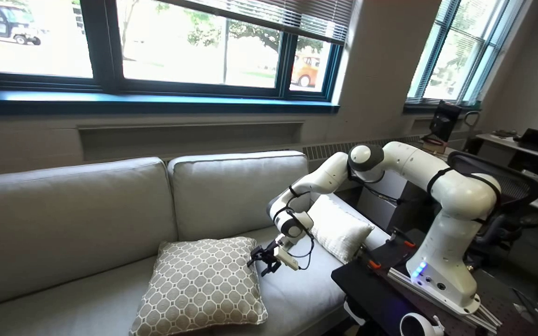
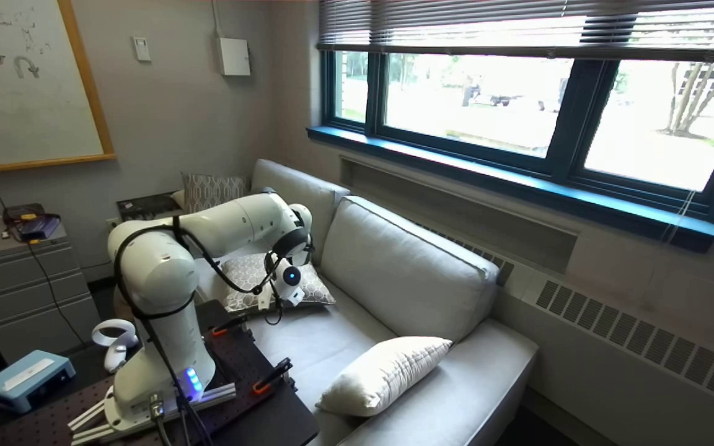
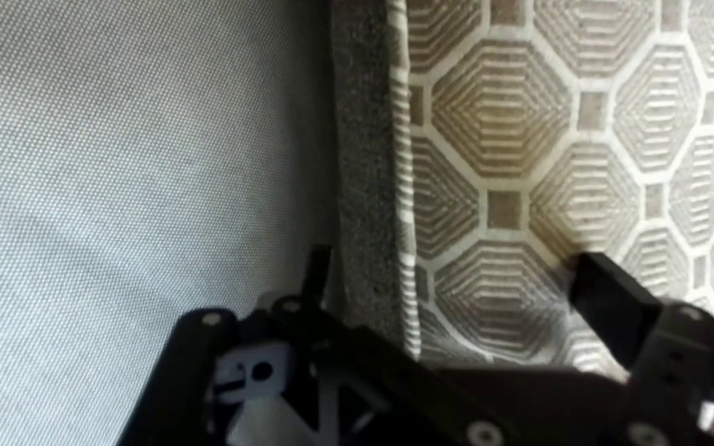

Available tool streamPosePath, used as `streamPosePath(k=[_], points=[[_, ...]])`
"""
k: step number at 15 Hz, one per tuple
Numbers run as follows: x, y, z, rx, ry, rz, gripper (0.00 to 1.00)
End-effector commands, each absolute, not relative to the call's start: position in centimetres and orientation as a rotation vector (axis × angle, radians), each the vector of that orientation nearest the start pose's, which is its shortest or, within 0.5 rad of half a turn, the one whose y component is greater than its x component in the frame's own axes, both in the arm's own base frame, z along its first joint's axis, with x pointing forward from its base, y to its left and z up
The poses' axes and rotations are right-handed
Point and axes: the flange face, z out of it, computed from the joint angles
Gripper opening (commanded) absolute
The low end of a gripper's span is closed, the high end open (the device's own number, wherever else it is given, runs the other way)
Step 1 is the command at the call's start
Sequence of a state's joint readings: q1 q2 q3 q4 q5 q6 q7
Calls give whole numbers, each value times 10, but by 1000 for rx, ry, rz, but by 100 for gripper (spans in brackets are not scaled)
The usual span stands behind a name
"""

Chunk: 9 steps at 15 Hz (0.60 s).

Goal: Put the two pillows on the right end of the chair

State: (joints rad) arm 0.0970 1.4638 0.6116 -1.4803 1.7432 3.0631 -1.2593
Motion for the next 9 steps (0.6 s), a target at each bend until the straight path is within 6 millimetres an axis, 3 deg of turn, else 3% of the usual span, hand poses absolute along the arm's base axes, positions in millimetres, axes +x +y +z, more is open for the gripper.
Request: streamPosePath(k=[1, 4, 8, 9], points=[[439, 338, -154, -2368, 374, 48, 100], [424, 378, -165, -2348, 263, 138, 100], [428, 429, -162, -2312, 128, 211, 100], [429, 437, -160, -2311, 105, 220, 93]])
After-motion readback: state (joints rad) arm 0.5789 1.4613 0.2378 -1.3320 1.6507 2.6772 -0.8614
